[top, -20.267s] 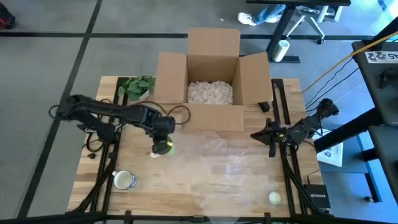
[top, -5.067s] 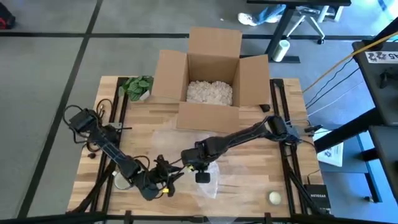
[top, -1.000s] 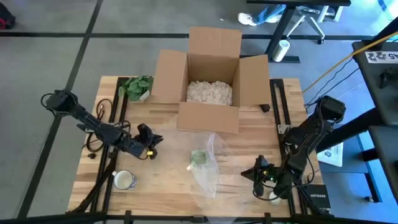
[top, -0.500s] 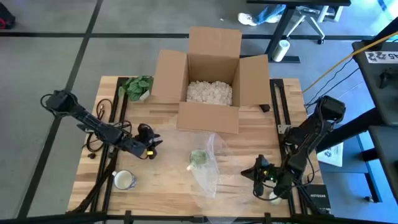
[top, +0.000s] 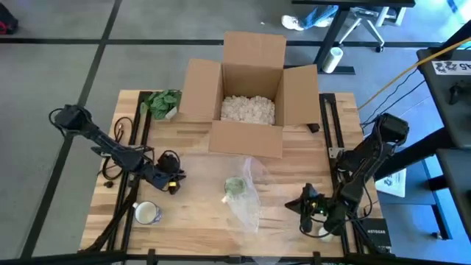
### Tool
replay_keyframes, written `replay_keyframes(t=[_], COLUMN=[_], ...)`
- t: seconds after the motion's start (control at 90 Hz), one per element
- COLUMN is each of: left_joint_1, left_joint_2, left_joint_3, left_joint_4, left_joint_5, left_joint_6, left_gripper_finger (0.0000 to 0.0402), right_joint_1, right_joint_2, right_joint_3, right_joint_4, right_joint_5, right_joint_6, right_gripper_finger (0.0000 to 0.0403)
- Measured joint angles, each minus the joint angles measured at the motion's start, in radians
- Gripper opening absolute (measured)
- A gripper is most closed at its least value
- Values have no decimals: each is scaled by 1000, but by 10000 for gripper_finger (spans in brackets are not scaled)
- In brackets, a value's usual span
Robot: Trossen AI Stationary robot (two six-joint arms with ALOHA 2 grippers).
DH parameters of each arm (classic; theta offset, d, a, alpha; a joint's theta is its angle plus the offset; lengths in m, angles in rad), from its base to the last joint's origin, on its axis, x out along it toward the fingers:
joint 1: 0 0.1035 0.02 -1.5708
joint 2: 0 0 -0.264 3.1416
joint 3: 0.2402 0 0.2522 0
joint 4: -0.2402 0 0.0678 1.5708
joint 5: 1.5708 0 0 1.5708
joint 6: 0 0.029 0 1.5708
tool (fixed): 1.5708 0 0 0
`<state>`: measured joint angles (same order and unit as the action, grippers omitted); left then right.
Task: Wrap mug
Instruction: Wrap the green mug with the bubble wrap
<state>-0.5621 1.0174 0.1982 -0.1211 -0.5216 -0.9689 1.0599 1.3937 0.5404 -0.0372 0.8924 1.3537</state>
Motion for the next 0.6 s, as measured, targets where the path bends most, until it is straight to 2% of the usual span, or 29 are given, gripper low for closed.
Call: replay_keyframes(t=[0.3,0.489,0.6], left_joint_1=[-1,0,2], left_joint_2=[-177,-207,-207], left_joint_3=[0,0,0], left_joint_4=[-170,-269,-349], left_joint_5=[-36,-147,-217], left_joint_6=[29,25,-30], left_gripper_finger=[84,80,80], right_joint_1=[0,0,0], right_joint_2=[0,0,0], right_joint_3=[0,0,0], right_joint_4=[2,13,14], right_joint_5=[28,42,42], right_joint_6=[0,1,1], right_gripper_finger=[0,0,0])
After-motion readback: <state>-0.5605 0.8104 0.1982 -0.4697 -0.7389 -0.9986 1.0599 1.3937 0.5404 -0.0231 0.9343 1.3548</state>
